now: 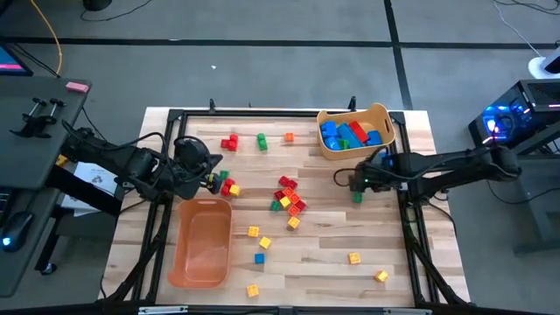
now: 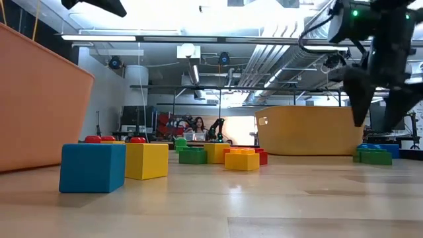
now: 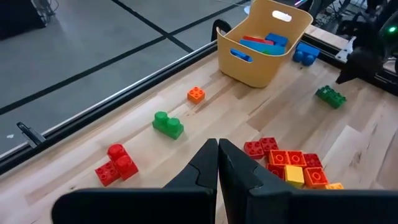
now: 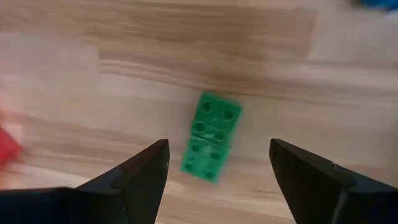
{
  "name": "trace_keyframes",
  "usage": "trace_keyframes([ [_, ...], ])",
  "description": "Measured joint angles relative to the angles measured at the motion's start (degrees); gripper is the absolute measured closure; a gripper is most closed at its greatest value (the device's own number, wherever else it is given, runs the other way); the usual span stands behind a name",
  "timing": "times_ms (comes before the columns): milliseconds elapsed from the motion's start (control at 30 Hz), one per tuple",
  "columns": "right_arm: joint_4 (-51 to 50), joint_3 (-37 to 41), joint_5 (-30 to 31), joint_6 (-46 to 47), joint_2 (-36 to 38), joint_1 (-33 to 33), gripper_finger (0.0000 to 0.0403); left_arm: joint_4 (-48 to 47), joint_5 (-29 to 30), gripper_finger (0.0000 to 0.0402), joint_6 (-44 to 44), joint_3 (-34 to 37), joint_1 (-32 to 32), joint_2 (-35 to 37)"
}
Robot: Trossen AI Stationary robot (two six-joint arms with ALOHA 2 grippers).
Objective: Sort blocks by size
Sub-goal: Put the green game piece into the orange bin
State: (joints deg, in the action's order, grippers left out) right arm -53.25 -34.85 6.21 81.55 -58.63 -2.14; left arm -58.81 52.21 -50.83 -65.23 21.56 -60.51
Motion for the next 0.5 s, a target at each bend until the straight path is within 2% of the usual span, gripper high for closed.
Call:
trace_keyframes([
  [67,3.3,1.4,-0.2,2.6,-0.2,-0.2,0.0128,0.0,0.0,0.0401,0.1,0.0,-0.2,0.0],
  [200,3.2,1.8,2.7,6.4,-3.4,-0.4,0.0128,0.0,0.1,0.0401,1.0,0.0,-0.2,0.0],
  [500,6.1,1.8,2.5,7.6,-11.3,-1.6,0.0128,0.0,-0.1,0.0401,1.6,0.0,-0.2,0.0],
])
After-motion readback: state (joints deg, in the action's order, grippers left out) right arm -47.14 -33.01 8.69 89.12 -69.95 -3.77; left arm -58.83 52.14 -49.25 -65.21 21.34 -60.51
